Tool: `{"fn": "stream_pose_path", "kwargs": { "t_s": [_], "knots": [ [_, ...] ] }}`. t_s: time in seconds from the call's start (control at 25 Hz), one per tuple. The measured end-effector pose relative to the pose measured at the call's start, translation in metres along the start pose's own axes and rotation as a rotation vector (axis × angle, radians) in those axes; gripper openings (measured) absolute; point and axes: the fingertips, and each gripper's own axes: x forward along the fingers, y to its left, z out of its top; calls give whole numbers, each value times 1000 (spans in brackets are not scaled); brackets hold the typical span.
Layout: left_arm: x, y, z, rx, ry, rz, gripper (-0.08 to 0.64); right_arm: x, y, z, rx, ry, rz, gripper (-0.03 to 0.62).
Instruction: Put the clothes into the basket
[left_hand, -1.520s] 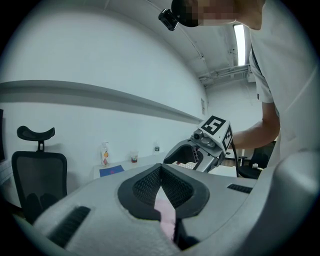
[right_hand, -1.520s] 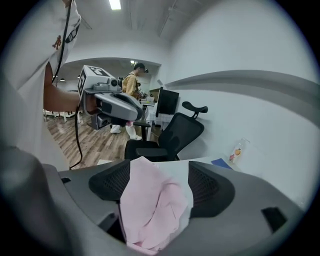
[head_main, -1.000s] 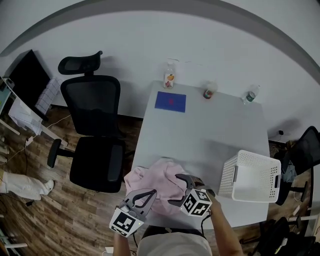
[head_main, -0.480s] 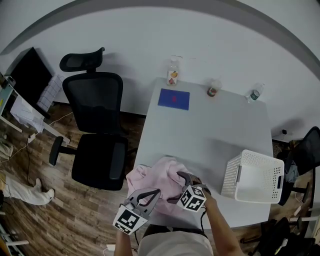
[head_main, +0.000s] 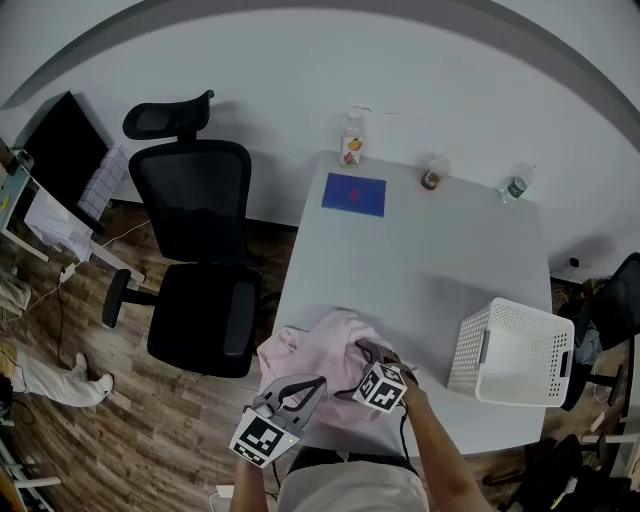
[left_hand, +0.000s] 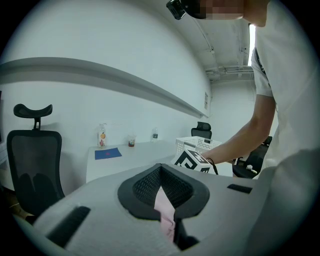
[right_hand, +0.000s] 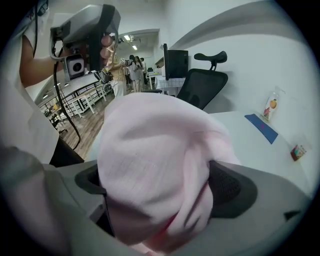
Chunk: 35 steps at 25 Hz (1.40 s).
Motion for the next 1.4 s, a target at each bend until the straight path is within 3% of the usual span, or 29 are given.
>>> {"fn": "stream_pose_path", "kwargs": {
  "t_s": [0.56, 1.0, 1.4],
  "knots": [
    [1, -3, -12, 12, 32, -16, 6, 25, 0, -12, -30, -39, -63, 566],
    [1, -3, -16, 4, 45, -11, 6, 33, 11, -17, 20, -24, -68, 294],
    [1, -7, -17, 16, 53, -13, 6, 20, 8, -15, 94, -69, -90, 195]
  ]
}}
